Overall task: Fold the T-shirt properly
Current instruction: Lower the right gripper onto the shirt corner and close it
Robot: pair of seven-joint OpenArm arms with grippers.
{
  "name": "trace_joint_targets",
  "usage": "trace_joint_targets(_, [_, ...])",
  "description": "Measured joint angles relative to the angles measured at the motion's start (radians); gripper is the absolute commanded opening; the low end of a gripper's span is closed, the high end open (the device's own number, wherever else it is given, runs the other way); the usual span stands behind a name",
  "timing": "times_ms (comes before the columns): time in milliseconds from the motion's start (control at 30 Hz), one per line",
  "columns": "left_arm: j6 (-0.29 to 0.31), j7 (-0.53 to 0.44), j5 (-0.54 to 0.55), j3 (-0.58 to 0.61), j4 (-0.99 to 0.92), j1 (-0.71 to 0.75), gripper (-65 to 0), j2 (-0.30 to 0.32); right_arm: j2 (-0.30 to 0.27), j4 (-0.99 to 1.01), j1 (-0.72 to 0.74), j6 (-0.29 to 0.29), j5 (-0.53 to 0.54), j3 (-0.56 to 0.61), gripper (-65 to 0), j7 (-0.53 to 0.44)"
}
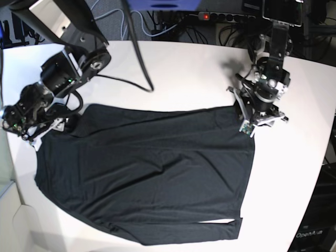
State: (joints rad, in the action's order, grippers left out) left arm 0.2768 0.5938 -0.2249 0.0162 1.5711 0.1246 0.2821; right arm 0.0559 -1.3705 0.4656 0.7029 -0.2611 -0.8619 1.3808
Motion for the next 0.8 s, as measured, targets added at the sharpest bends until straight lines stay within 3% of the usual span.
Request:
trace_joint_targets(400, [-0.003,0.002,0.0,0.0,0.0,-0.001,-36.2,0.0,-0.023,0.151,0.032,-0.004,0.01,-0.057,-13.8,-0.137])
trace_joint_targets(500, [-0.003,0.001,0.0,0.0,0.0,0.001,-36.2,0.0,-0.024,0.153,0.032,-0.004,0.003,-0.057,-25.8,-0.154])
trace_joint_targets(667, [-0.003,0.0,0.0,0.0,0.0,-0.002,-36.2,0.0,-0.025,0.158,0.03,-0.004,0.011,-0.054,-52.4,-0.151])
trace_joint_targets(800, [-0.003,0.001,-0.001,0.0,0.0,-0.002,-36.2,0.001,-0.023,0.161,0.029,-0.004,0.021,-0.054,-60.4,-0.15])
